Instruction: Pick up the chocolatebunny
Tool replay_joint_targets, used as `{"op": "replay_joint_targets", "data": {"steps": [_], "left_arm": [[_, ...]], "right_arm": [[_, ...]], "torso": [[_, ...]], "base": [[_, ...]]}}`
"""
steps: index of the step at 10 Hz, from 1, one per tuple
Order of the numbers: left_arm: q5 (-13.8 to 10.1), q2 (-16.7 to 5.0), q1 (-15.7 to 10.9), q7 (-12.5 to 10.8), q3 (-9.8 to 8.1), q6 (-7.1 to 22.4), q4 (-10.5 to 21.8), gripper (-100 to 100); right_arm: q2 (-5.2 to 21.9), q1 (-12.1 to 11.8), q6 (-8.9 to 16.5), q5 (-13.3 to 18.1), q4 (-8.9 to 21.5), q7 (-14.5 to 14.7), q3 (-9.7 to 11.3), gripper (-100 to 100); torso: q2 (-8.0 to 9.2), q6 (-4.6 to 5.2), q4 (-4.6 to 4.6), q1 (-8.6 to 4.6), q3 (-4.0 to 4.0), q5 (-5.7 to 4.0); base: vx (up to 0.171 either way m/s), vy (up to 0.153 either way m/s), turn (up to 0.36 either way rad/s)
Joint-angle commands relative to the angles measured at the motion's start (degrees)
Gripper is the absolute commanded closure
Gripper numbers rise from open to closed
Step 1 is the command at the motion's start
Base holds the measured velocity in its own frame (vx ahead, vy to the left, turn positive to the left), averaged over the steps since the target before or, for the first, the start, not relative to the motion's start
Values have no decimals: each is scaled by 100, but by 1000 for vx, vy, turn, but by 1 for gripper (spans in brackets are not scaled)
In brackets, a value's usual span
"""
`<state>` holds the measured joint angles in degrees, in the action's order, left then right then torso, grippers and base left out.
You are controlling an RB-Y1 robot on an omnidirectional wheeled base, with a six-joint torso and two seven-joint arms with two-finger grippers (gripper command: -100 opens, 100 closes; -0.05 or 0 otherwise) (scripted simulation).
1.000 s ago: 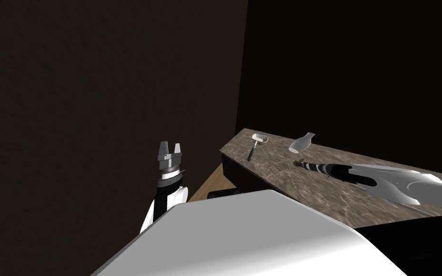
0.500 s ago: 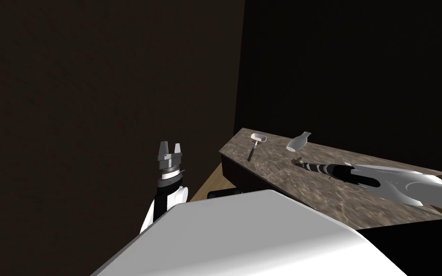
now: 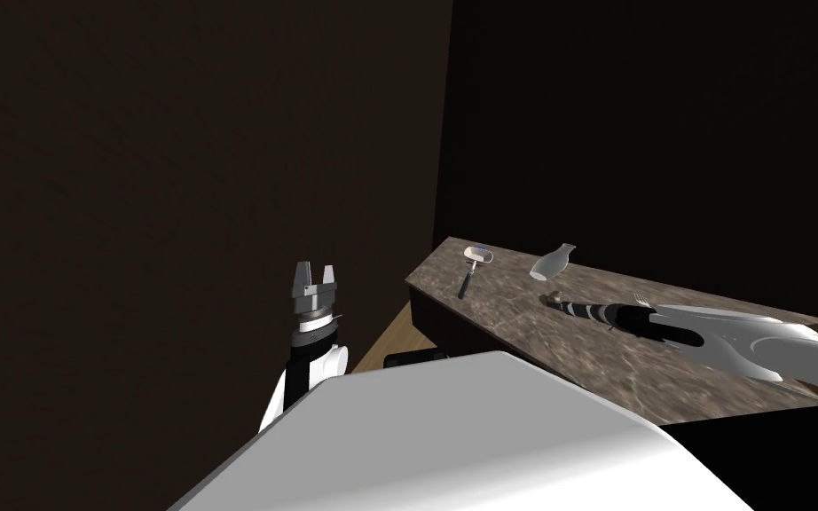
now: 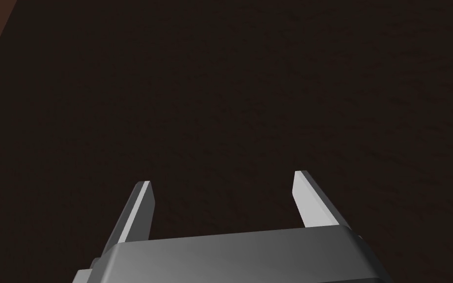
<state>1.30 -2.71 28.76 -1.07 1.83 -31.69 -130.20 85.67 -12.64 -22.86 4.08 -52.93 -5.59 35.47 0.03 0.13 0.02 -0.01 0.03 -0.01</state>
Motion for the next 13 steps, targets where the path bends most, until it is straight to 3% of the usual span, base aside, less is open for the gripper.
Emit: {"op": "replay_joint_targets", "data": {"steps": [1,2,4,5,7,8,10,11,13], "left_arm": [[0,0,0,0,0,0,0,0],[0,0,0,0,0,0,0,0],[0,0,-1,0,0,0,0,0],[0,0,0,0,0,0,0,0],[0,0,-1,0,0,0,0,0],[0,0,0,0,0,0,0,0],[0,0,-1,0,0,0,0,0],[0,0,0,0,0,0,0,0],[0,0,-1,0,0,0,0,0]], "right_arm": [[0,-1,0,0,0,0,0,-100],[9,-107,-13,-286,40,253,146,-100],[9,-107,-13,-509,40,253,146,-100],[19,-214,-26,-713,79,506,291,-100],[19,-214,-26,-1018,79,506,291,-100],[28,-321,-38,-1219,119,759,436,-100],[28,-321,-38,-1527,119,759,436,-100],[38,-428,-51,-1712,158,1012,582,-100],[38,-428,-51,-1974,158,1012,582,-100]], "torso": [[0,0,0,0,0,0],[-3,0,-1,4,-2,1],[15,-2,3,-8,8,0],[12,1,3,-10,7,-2],[16,-1,4,-11,9,-2],[12,1,3,-8,7,-1],[17,-2,4,-8,10,-1],[11,1,3,-8,7,-1],[15,0,3,-9,9,-1]], "base": [[18,21,-63],[-37,9,245],[-35,-19,65],[-41,-14,253],[-33,-14,52],[-44,-2,184],[-33,-12,82],[-37,-6,222],[-31,-10,64]]}}
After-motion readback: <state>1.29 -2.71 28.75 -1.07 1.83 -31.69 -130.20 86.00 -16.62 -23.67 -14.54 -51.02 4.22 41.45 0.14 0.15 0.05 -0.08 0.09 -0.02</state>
